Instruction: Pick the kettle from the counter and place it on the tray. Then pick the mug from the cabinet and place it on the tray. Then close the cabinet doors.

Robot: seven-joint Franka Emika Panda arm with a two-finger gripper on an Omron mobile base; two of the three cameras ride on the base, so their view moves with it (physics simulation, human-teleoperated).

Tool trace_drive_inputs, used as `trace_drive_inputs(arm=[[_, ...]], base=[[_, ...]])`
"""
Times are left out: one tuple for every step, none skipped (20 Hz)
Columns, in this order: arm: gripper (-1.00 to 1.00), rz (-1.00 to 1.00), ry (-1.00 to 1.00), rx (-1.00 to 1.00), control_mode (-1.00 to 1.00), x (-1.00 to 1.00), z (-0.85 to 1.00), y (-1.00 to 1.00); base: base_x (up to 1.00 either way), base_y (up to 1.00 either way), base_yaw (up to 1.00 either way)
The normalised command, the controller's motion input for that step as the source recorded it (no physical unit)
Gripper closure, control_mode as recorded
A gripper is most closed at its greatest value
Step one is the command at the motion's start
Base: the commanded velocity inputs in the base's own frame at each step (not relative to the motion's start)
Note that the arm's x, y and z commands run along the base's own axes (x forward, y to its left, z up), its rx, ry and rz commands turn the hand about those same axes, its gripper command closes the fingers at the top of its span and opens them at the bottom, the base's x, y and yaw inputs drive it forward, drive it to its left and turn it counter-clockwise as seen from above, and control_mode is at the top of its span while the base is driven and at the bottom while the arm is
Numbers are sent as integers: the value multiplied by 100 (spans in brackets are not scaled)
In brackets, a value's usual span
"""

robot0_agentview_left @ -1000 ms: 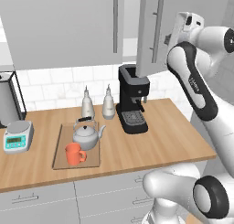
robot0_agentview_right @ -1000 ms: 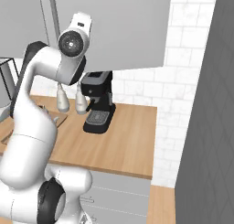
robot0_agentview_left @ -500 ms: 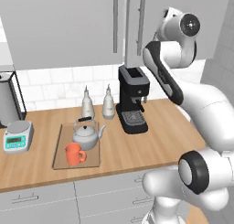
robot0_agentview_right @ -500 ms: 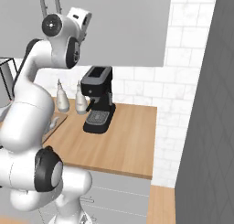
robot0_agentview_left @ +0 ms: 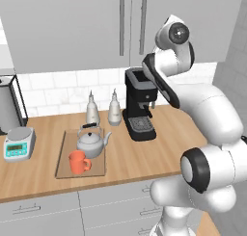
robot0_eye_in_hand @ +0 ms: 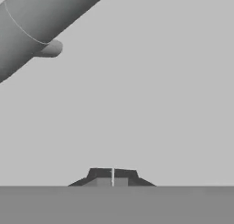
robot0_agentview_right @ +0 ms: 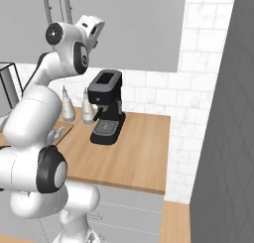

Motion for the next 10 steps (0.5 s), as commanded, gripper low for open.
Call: trace_drive_inputs(arm=[[100,0,0,15,-100,100,-24,-27],[100,0,0,15,-100,100,-30,-34],[100,0,0,13,-100,100,-41,-41],[100,0,0,13,-100,100,-46,-48],[100,0,1,9,-100,100,-51,-56],[100,0,4,6,-100,100,-51,-55],[100,0,5,3,-100,100,-52,-54],[100,0,8,3,-100,94,-53,-56],[100,0,10,1,-100,84,-59,-55],[100,0,9,3,-100,76,-61,-61]], base=[[0,0,0],[0,0,0],[0,0,0],[0,0,0],[0,0,0],[0,0,0],[0,0,0],[0,0,0],[0,0,0],[0,0,0]])
